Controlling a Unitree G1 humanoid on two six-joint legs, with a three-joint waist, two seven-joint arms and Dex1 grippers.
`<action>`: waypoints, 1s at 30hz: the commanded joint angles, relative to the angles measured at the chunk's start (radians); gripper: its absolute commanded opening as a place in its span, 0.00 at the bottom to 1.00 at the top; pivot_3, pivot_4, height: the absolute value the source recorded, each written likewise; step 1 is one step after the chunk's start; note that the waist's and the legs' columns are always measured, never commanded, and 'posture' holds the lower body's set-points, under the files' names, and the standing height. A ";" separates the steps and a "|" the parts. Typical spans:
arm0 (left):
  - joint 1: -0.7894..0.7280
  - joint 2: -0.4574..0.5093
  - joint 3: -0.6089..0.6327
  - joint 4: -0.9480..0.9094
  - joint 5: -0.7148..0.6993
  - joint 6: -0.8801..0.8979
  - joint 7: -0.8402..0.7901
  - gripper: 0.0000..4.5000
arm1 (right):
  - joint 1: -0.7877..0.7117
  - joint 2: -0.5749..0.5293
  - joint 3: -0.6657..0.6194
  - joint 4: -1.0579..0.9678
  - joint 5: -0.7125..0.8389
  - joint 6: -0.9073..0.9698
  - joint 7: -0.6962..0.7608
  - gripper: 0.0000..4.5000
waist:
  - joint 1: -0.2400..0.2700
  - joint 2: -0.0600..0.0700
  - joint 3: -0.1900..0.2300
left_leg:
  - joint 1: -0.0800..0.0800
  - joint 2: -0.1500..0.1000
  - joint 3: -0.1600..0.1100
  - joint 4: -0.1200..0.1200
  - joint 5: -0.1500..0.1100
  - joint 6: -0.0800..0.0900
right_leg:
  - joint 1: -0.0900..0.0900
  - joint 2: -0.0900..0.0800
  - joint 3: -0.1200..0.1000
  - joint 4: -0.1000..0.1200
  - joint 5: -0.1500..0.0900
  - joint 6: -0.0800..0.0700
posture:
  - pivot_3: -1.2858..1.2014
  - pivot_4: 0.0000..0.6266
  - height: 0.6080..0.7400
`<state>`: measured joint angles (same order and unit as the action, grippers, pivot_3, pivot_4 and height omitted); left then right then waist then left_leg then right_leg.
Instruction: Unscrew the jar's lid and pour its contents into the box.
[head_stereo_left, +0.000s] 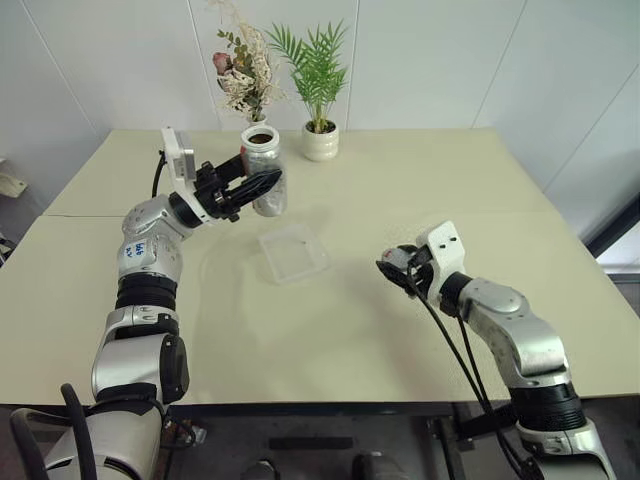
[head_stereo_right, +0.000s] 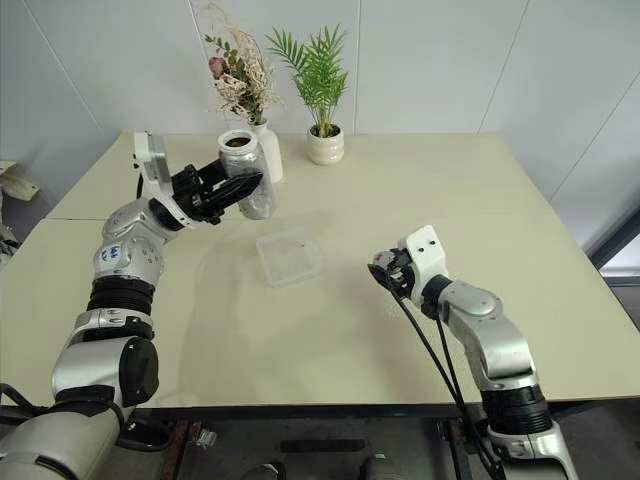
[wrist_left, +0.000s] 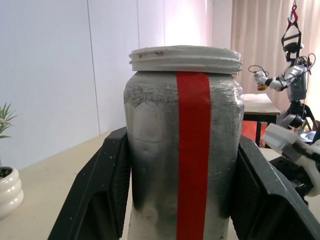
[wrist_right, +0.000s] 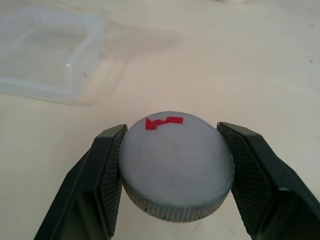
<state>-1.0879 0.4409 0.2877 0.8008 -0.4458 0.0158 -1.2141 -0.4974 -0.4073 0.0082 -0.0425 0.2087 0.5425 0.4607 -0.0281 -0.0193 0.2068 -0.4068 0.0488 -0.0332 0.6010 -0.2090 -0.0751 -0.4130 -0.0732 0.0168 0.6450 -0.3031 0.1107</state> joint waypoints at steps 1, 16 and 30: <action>-0.008 0.027 0.006 -0.010 -0.014 0.017 -0.010 0.48 | 0.002 0.012 0.013 0.054 -0.047 -0.079 -0.025 0.57 | -0.001 0.000 0.000 | 0.000 0.000 0.000 0.000 0.000 0.000 | 0.000 0.000 0.000 0.000 0.000 0.000 | 0.52 0.24 1.00; -0.031 0.057 0.003 0.045 0.006 -0.016 -0.003 0.48 | -0.008 0.050 0.014 0.208 -0.102 -0.186 -0.067 0.57 | -0.002 0.000 0.000 | 0.001 0.000 0.001 0.000 0.000 0.000 | 0.000 0.000 0.001 0.001 0.000 0.001 | 0.52 0.24 1.00; -0.068 0.066 0.002 0.116 0.025 -0.057 -0.004 0.48 | -0.006 0.011 -0.002 0.089 -0.099 -0.141 -0.049 1.00 | -0.001 0.000 0.000 | 0.000 0.000 0.001 0.000 0.000 0.000 | 0.000 0.000 0.001 0.000 0.001 0.001 | 0.52 0.24 1.00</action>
<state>-1.1231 0.4859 0.2849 0.9209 -0.4247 -0.0223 -1.2151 -0.5000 -0.3833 0.0265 0.1049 0.1113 0.4008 0.4060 -0.0295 -0.0193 0.2068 -0.4065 0.0488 -0.0319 0.6012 -0.2091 -0.0749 -0.4130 -0.0730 0.0180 0.6450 -0.3026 0.1114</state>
